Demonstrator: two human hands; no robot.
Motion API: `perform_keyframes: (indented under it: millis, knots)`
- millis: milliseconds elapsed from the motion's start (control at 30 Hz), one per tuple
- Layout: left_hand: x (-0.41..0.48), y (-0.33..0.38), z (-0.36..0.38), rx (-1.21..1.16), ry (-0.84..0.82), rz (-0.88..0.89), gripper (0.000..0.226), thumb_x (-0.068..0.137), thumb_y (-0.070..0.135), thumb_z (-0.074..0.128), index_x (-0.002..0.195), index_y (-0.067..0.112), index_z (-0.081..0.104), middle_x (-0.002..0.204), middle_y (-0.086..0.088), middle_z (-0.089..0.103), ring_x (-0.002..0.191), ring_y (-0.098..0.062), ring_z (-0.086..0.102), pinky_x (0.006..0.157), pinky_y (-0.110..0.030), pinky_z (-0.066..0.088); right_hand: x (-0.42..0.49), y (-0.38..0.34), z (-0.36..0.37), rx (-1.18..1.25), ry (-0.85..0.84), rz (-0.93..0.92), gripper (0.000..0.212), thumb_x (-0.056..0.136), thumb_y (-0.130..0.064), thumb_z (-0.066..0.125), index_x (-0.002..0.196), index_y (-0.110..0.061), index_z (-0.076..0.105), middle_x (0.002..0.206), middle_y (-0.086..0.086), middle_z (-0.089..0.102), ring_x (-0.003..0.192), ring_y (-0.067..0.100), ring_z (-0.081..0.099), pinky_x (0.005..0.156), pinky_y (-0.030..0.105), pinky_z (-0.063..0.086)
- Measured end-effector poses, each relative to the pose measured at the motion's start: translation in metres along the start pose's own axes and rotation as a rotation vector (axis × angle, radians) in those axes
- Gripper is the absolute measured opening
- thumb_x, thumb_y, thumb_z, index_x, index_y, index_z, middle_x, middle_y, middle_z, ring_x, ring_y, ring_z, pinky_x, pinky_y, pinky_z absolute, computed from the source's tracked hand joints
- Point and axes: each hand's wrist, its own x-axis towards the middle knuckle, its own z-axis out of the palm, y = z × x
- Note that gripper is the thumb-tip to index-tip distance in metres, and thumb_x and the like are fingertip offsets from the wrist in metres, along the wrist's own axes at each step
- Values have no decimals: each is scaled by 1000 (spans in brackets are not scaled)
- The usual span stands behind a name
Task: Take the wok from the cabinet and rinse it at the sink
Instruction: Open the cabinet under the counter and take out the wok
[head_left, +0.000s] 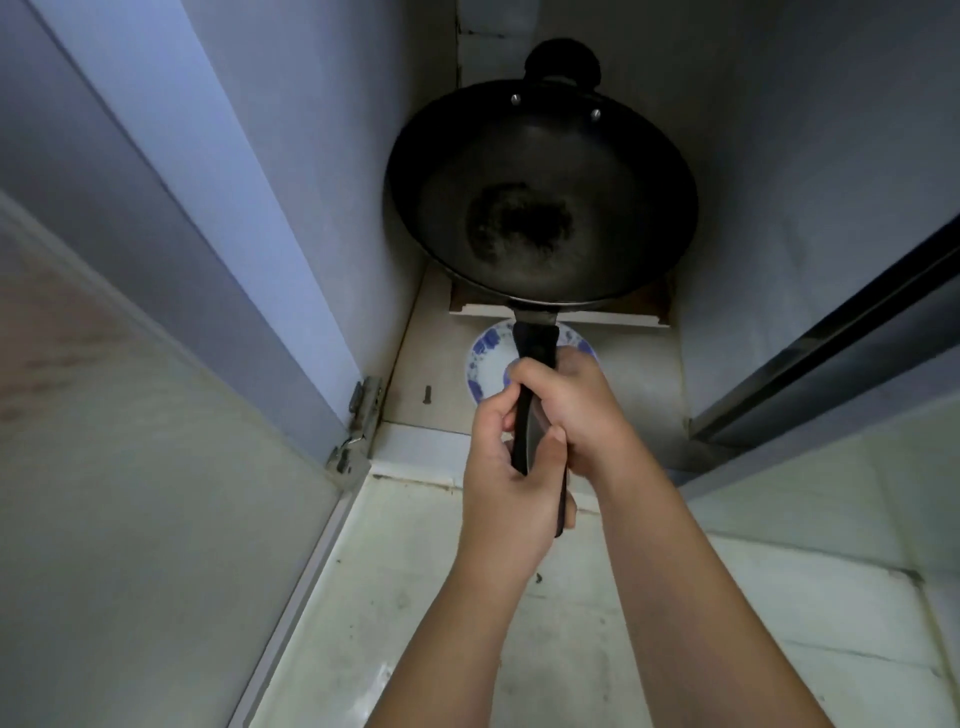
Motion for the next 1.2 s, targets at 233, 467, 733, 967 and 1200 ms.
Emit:
perform_keyframes:
  millis: [233, 467, 733, 967, 1200]
  knots:
    - [-80, 41, -1, -58, 34, -125, 35, 93, 6, 48, 106, 38, 46, 67, 0, 57, 34, -13, 42, 35, -20, 35, -79, -33, 2, -75, 4, 72, 17, 81, 2, 51, 68, -6, 45, 49, 8, 47, 35, 14, 54, 41, 25, 48]
    - [-152, 85, -13, -26, 56, -220, 31, 93, 3, 48, 110, 30, 46, 60, 5, 57, 32, -11, 41, 34, -19, 35, -152, -60, 15, -85, -21, 217, 10, 81, 2, 50, 73, -4, 49, 52, 12, 48, 36, 15, 56, 39, 23, 47]
    - [-217, 122, -26, 66, 78, -292, 29, 87, 19, 55, 98, 46, 49, 80, -7, 57, 57, -20, 51, 48, -28, 40, -219, -80, 27, -129, -20, 324, 6, 76, -2, 51, 74, -7, 51, 65, 17, 43, 45, 24, 52, 48, 31, 47]
    - [-270, 148, -39, 70, 61, -353, 35, 93, 5, 49, 92, 40, 48, 61, -5, 53, 34, -15, 42, 36, -20, 35, -274, -88, 39, -123, -2, 375, 7, 67, -13, 52, 69, -8, 48, 65, 14, 42, 56, 27, 48, 60, 40, 44]
    - [-319, 154, -52, 111, 47, -375, 34, 93, 4, 49, 96, 38, 50, 61, -3, 53, 35, -12, 42, 37, -21, 35, -322, -77, 47, -121, 22, 383, 15, 61, -19, 53, 68, -7, 46, 66, 15, 42, 61, 27, 47, 60, 43, 44]
